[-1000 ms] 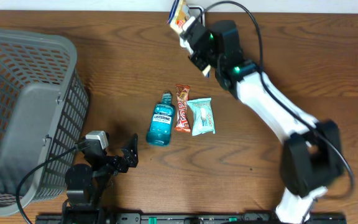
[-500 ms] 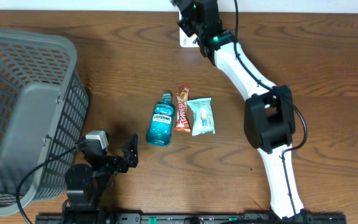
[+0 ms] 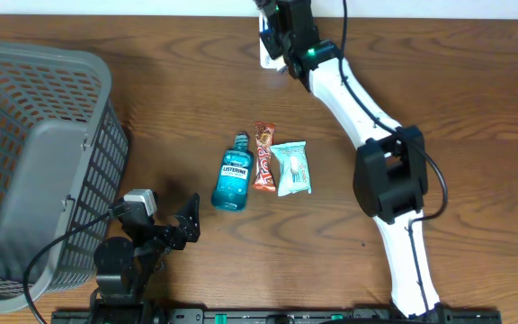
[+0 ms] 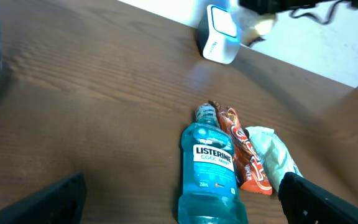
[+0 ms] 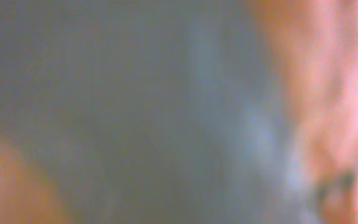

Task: Scan the item barcode
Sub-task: 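Hold the wet-wipe bag in front of the barcode scanner, then carry the wet-wipe bag to the right edge and release it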

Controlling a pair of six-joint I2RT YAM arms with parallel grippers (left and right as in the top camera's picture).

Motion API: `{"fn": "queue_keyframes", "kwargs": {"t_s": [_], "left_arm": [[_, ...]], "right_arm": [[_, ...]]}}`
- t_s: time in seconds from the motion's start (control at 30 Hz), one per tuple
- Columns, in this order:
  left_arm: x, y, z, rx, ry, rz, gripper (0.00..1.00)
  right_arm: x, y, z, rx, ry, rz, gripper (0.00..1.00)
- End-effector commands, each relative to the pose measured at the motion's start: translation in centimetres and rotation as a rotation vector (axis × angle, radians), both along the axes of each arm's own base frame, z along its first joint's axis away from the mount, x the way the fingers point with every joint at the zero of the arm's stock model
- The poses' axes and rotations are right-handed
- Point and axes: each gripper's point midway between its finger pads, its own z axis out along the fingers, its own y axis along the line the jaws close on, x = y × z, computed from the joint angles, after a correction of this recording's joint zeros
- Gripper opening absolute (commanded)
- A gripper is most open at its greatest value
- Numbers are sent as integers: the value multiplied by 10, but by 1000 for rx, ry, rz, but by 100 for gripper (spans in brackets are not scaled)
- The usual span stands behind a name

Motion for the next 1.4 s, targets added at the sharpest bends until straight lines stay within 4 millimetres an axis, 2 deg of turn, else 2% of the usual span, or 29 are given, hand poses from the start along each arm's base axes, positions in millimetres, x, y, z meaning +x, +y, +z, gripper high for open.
{"fn": "queue_keyframes", "kwargs": {"t_s": [0.0,0.1,0.13,0.17,0.3,0.4,0.53,0.63,0.7,0.87,0.97,1.03,1.17,1.2,1.23,1.27,1.37], "left_arm": [[0,0,3,-5,-7,-3,98],[0,0,3,-5,-7,-3,98],[0,0,3,-5,-7,-3,98],[0,0,3,-5,-7,-3,98],[0,0,3,-5,-7,-3,98],[0,0,3,-5,-7,-3,98],[0,0,3,-5,-7,-3,98],[0,0,3,-5,-7,-3,98],[0,0,3,-5,-7,-3,98],[0,0,3,-5,-7,-3,98],[0,0,3,-5,-7,-4,98],[0,0,3,-5,-7,-3,98],[0,0,3,-5,-7,-3,98],[0,0,3,-5,-7,-3,98],[0,0,3,-5,-7,-3,98],[0,0,3,-5,-7,-3,98],[0,0,3,-5,-7,-3,98]], "right_arm": [[-17,-34,115,59,-118,-148,1],[-42,-84,133,-68,-82,-303,1],[-57,-126,144,-174,-72,-438,1],[-65,-153,149,-239,-66,-522,1],[-79,-235,146,-423,-6,-706,1],[-74,-287,120,-446,81,-724,1],[-72,-360,62,-346,223,-746,1],[-86,-428,15,-323,324,-837,1],[-102,-470,-16,-327,406,-903,1],[-139,-527,-61,-281,525,-1045,1],[-152,-547,-74,-275,560,-1083,2],[-159,-558,-75,-268,565,-1106,10],[-173,-577,-73,-226,554,-1186,30],[-175,-579,-73,-222,558,-1193,47],[-177,-581,-74,-216,559,-1203,79],[-177,-581,-73,-207,555,-1214,99],[-174,-575,-61,-155,516,-1253,99]]}}
